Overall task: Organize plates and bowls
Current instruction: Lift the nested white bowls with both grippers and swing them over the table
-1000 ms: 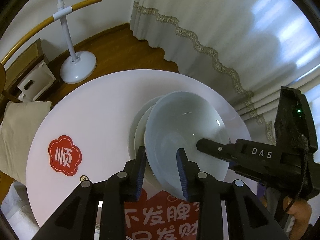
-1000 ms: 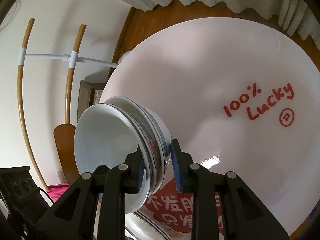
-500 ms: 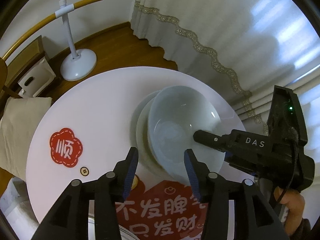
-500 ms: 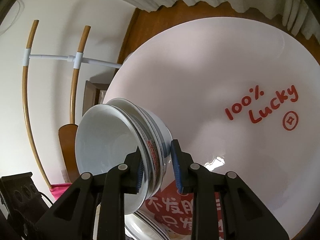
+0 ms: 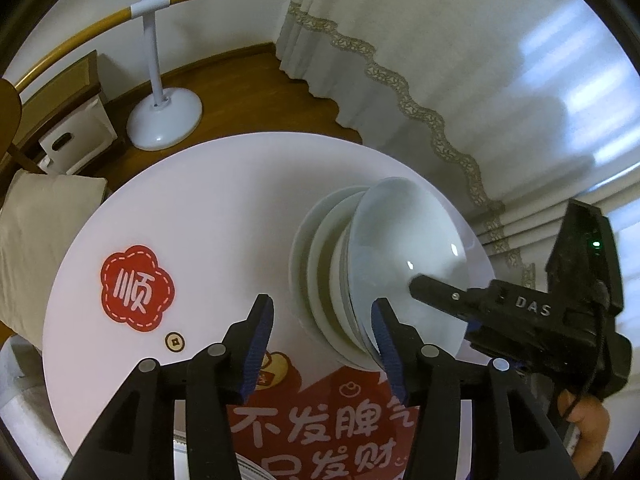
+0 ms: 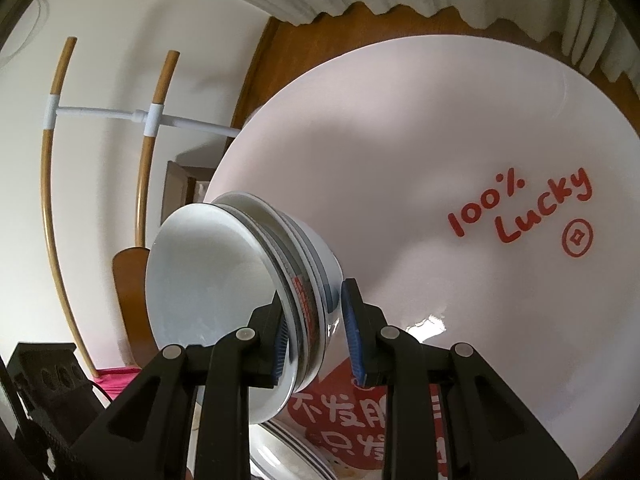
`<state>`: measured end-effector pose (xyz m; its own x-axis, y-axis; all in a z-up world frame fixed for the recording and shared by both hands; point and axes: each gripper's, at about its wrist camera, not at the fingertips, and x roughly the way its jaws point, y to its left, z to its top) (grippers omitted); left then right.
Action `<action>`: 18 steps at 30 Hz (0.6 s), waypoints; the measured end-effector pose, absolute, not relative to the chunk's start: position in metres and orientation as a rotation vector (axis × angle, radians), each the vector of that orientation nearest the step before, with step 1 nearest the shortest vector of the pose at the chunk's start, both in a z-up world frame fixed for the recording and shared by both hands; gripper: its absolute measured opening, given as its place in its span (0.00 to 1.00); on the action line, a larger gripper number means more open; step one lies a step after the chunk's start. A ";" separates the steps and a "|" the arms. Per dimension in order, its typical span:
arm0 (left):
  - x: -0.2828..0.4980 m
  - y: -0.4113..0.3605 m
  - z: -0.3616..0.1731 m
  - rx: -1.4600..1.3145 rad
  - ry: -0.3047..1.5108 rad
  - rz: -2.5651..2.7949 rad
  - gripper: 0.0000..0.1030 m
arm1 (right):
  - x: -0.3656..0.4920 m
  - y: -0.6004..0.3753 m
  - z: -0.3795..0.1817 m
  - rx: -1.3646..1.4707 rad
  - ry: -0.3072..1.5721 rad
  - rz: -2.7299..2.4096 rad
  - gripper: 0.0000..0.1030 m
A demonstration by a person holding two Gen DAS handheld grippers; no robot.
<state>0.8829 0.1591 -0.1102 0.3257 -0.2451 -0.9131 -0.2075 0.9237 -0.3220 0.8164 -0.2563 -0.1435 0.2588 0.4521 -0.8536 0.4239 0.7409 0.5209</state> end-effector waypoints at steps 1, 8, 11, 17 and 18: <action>0.883 0.159 -0.113 -0.420 1.254 -0.020 0.46 | 0.817 -0.255 -0.142 0.792 1.354 0.020 0.25; 0.889 0.162 -0.123 -0.434 1.268 0.001 0.46 | 0.822 -0.243 -0.139 0.712 1.369 -0.008 0.28; 0.892 0.162 -0.125 -0.436 1.270 0.001 0.46 | 0.822 -0.241 -0.139 0.703 1.370 -0.009 0.29; 0.893 0.161 -0.124 -0.419 1.264 0.004 0.46 | 0.822 -0.239 -0.133 0.675 1.372 -0.033 0.28; 0.893 0.160 -0.123 -0.410 1.264 0.007 0.46 | 0.821 -0.239 -0.130 0.666 1.366 -0.036 0.28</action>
